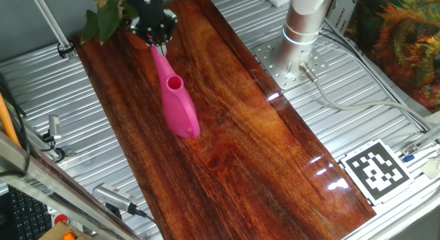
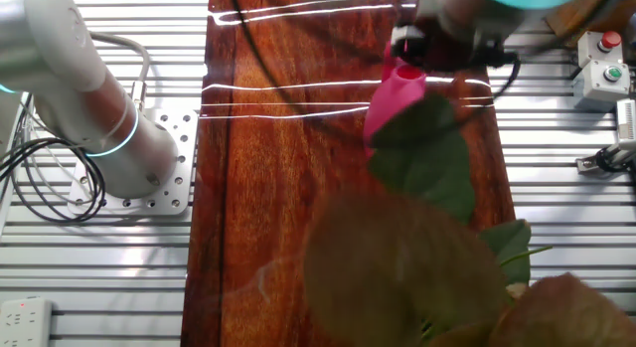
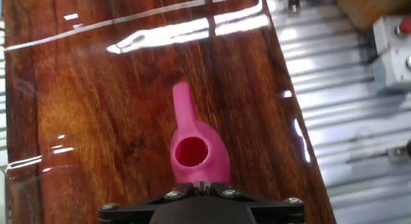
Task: Water the plant
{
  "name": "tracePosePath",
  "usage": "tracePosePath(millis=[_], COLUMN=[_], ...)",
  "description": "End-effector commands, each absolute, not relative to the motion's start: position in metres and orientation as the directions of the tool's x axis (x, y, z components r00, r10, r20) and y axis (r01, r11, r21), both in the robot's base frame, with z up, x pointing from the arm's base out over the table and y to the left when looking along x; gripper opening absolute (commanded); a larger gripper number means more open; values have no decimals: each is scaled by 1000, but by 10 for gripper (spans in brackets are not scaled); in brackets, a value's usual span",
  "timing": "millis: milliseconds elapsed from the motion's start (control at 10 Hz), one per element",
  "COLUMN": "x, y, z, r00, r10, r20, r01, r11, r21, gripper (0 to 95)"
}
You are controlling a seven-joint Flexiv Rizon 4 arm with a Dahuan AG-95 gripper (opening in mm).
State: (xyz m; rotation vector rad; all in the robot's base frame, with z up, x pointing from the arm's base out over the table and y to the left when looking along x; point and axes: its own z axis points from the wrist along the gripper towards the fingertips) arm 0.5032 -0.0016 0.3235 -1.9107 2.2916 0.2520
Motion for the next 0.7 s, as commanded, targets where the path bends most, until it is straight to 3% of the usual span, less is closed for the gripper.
tracePosePath(millis=[100, 700], x=[503, 503], y=[-2, -2], z=[325, 326], r00=[-202, -371], r10=[-964, -926], r20=[-171, 65], r01=[-979, -926], r11=[199, 374], r21=[38, 51], gripper=[0, 0])
